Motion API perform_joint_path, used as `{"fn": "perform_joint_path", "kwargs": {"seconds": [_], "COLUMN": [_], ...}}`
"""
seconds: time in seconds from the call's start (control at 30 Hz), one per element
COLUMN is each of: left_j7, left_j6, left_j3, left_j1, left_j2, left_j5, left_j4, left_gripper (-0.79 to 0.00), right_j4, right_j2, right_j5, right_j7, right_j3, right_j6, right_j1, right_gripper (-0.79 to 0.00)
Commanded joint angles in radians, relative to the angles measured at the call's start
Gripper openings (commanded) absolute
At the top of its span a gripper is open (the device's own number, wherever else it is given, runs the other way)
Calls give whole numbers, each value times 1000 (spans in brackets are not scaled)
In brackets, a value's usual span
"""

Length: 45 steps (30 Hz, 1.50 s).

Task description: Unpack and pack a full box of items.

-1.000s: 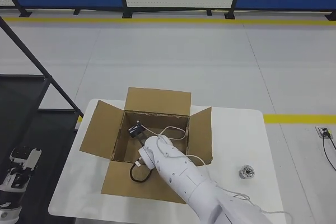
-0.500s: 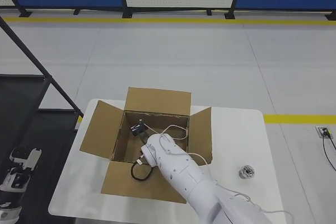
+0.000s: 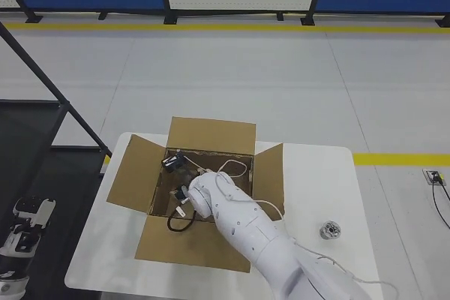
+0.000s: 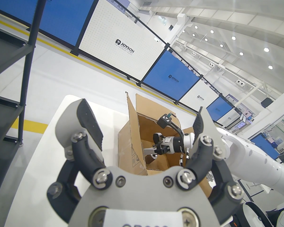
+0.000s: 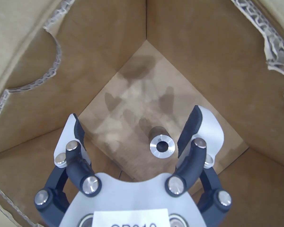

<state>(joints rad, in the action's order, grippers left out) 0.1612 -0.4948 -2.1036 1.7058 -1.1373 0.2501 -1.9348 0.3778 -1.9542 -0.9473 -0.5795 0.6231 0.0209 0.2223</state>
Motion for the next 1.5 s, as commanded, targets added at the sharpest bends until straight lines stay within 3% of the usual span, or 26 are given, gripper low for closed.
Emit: {"fn": "perform_joint_path", "kwargs": {"seconds": [0.0, 0.13, 0.23, 0.4, 0.63, 0.73, 0.9, 1.07, 1.23, 1.47], "left_j7": [0, 0, 0, 0, 0, 0, 0, 0, 0, 0], "left_j6": [0, 0, 0, 0, 0, 0, 0, 0, 0, 0], "left_j3": [0, 0, 0, 0, 0, 0, 0, 0, 0, 0], "left_j1": [0, 0, 0, 0, 0, 0, 0, 0, 0, 0], "left_j2": [0, 0, 0, 0, 0, 0, 0, 0, 0, 0], "left_j5": [0, 0, 0, 0, 0, 0, 0, 0, 0, 0], "left_j4": [0, 0, 0, 0, 0, 0, 0, 0, 0, 0], "left_gripper": [0, 0, 0, 0, 0, 0, 0, 0, 0, 0], "right_j4": [78, 354, 709, 1320, 1810, 1936, 1907, 1655, 1431, 1293], "right_j2": [23, 98, 182, 299, 358, 371, 386, 408, 432, 457], "right_j5": [-29, -138, -295, -547, -669, -655, -517, -341, -250, -243], "right_j7": [11, -13, -126, -307, -266, -256, -292, -415, -466, -529], "right_j3": [10, 55, 134, 333, 616, 769, 1023, 1212, 1284, 1269], "right_j6": [25, 99, 140, 32, -6, 8, -25, -136, -245, -317], "right_j1": [36, 163, 336, 704, 1015, 1134, 1248, 1185, 1105, 1036], "right_gripper": [0, 0, 0, 0, 0, 0, 0, 0, 0, 0]}}
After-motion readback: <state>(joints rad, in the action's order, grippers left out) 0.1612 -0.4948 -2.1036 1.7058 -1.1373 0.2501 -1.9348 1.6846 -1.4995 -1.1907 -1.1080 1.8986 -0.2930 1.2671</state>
